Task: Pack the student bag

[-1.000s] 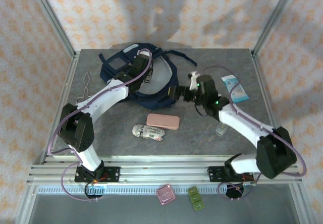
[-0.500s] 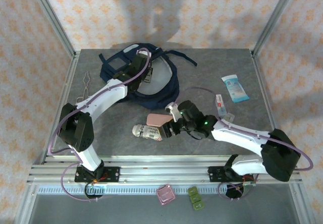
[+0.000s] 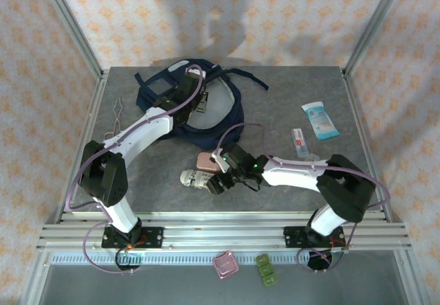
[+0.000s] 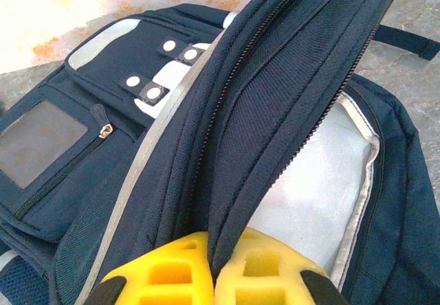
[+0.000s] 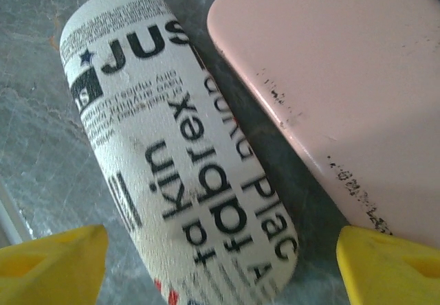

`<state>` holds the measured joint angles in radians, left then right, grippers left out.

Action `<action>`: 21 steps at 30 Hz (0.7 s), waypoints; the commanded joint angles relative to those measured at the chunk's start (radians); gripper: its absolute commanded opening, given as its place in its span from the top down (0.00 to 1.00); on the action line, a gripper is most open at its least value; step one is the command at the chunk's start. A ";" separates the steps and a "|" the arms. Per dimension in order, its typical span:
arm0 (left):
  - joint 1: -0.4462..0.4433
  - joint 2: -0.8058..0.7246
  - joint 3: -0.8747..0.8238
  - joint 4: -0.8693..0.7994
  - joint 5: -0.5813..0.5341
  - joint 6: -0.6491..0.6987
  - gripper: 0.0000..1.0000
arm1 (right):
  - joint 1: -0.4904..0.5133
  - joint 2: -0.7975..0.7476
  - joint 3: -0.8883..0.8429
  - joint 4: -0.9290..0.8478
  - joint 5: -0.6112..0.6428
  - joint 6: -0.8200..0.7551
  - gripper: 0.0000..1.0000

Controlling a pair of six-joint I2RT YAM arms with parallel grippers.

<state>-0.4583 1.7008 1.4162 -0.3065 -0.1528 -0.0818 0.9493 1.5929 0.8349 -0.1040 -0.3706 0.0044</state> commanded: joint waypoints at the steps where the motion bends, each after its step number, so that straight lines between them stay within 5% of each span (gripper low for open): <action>1: 0.010 -0.007 0.020 0.073 0.016 -0.024 1.00 | 0.031 0.076 0.058 0.012 0.015 -0.043 0.14; 15: 0.018 -0.007 0.027 0.072 0.031 -0.024 1.00 | 0.124 0.213 0.117 -0.050 0.121 -0.067 0.15; 21: 0.023 -0.004 0.028 0.078 0.037 -0.030 1.00 | 0.127 0.183 0.082 -0.051 0.151 -0.028 0.38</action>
<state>-0.4488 1.7008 1.4166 -0.3061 -0.1268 -0.0875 1.0660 1.7763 0.9520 -0.0971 -0.2474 -0.0509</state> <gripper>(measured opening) 0.049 0.650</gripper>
